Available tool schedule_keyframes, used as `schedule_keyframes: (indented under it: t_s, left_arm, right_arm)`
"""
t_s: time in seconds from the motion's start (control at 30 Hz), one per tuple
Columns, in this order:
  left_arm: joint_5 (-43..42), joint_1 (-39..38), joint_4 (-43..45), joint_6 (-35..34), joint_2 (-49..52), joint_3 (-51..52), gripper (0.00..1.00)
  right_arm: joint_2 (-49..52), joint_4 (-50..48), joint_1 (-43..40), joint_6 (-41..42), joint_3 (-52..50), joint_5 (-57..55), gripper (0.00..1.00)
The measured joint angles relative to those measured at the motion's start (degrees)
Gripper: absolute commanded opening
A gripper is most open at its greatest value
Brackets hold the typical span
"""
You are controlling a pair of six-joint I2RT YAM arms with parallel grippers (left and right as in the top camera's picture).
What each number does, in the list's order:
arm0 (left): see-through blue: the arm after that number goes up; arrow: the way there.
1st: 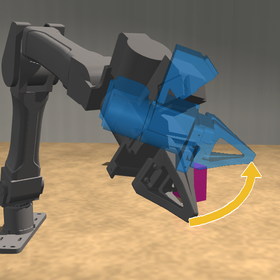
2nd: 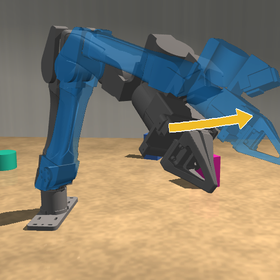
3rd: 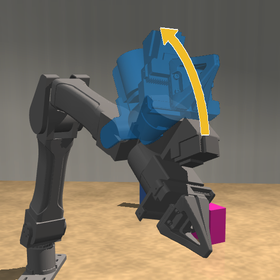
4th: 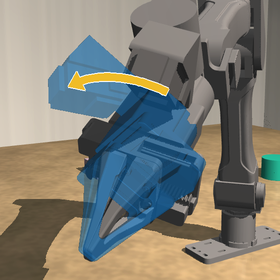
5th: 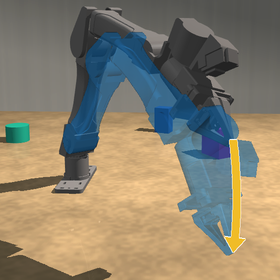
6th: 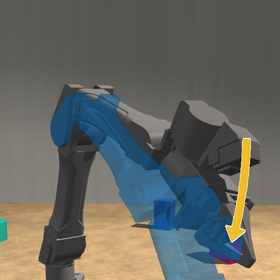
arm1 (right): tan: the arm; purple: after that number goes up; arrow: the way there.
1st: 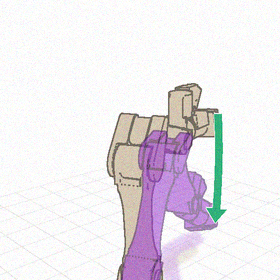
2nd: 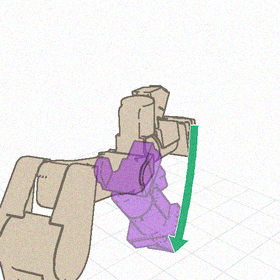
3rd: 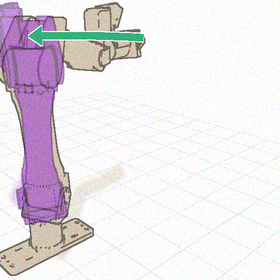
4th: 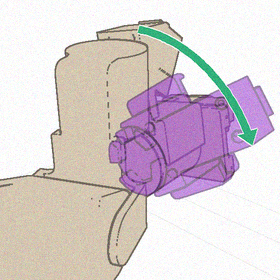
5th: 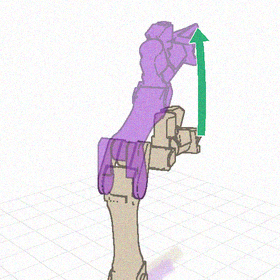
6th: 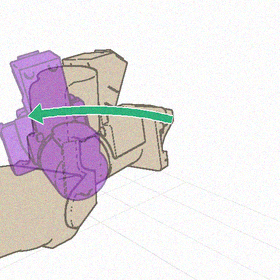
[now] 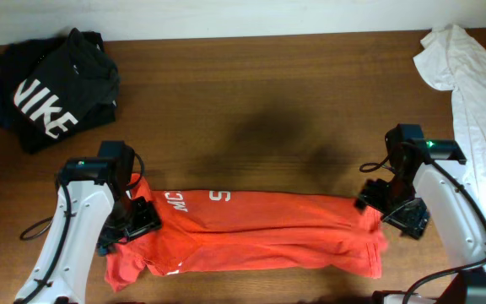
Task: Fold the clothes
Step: 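Fold the top edge downward over the shirt with both grippers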
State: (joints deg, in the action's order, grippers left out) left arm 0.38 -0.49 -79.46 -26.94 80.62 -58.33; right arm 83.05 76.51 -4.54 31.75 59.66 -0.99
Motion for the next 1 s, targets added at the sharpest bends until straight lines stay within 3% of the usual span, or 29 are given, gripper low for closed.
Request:
schedule_keyframes:
  t_s: [0.13, 0.2, 0.23, 0.27, 0.3, 0.33, 0.37, 0.4, 0.47, 0.8, 1.0]
  left_arm:
    - [-0.76, 0.00, 1.75, 0.07, 0.00, 0.04, 0.99]
    - [-3.32, 0.00, 7.13, 2.10, 0.00, 0.11, 0.99]
    - [-5.20, 0.00, 9.29, 4.35, 0.00, 0.11, 0.92]
    - [-6.86, 0.00, 10.32, 6.34, 0.00, 0.11, 0.73]
    - [-7.89, 0.00, 11.52, 7.10, 0.00, 0.17, 0.66]
    - [-8.55, 0.00, 13.31, 7.93, 0.00, 0.20, 0.56]
    - [-9.42, 0.00, 15.28, 9.40, 0.00, 0.20, 0.16]
    - [-9.86, -0.02, 15.47, 9.84, 0.07, 0.22, 0.07]
    - [-10.32, 0.00, 15.82, 10.34, 1.70, 0.22, 0.01]
    - [-10.49, 2.38, 20.70, 10.45, 20.85, 0.31, 0.01]
    - [-11.78, 8.50, 22.25, 10.38, 23.85, 0.83, 0.01]
  right_arm:
    - [0.00, -3.15, 0.00, -0.13, 0.00, 0.22, 0.99]
    - [0.00, -5.84, -0.02, -0.83, 0.00, 1.29, 0.99]
    - [0.00, -6.64, -0.02, -1.75, 0.00, 1.92, 1.00]
    - [0.00, -7.23, -0.04, -3.04, 0.00, 3.06, 0.93]
    - [0.00, -7.56, -0.04, -3.74, 0.00, 3.91, 0.84]
    - [0.00, -7.67, -0.04, -4.35, 0.00, 4.37, 0.52]
    - [0.00, -8.17, -0.04, -5.40, -0.44, 5.46, 0.12]
    - [0.04, -8.24, -0.04, -5.20, -0.92, 5.90, 0.04]
    - [0.04, -9.99, -0.04, -5.46, -2.67, 7.13, 0.04]
    - [4.35, -30.71, 3.52, -3.32, -19.02, 16.39, 0.06]
    - [9.07, -29.55, 2.71, -1.70, -16.61, 17.11, 0.04]
